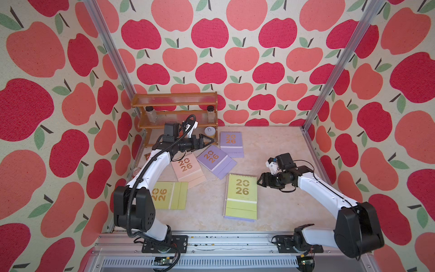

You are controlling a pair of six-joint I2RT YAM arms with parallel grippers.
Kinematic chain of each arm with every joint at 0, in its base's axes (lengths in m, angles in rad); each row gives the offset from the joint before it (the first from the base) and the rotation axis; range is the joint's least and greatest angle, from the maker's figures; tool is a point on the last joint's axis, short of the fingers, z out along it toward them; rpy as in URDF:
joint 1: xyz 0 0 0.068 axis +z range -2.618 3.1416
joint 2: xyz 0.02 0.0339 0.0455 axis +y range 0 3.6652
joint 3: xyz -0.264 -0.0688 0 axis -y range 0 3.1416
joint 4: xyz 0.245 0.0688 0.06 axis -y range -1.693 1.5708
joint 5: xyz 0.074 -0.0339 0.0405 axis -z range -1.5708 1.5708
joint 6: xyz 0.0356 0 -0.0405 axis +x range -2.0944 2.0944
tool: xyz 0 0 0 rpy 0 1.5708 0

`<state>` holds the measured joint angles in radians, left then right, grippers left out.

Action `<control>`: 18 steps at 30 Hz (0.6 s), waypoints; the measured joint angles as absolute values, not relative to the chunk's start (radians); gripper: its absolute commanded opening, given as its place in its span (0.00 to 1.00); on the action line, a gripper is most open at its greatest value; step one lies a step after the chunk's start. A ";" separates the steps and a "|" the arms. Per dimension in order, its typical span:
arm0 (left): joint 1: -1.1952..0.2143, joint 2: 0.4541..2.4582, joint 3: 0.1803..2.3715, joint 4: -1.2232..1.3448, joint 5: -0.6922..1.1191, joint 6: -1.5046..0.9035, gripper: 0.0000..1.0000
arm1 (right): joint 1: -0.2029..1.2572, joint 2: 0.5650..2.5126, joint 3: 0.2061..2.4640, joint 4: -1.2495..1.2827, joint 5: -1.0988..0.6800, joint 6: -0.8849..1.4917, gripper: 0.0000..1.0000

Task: Stack the calendars
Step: Place the calendar at the calendar, then pick up the calendar at the center of the board.

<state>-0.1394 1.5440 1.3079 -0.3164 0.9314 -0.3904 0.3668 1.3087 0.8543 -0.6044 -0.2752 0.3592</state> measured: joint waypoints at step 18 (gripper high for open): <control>0.010 1.303 1.183 -0.681 0.393 -0.487 1.00 | 0.659 1.908 1.623 -0.577 -0.371 0.183 0.69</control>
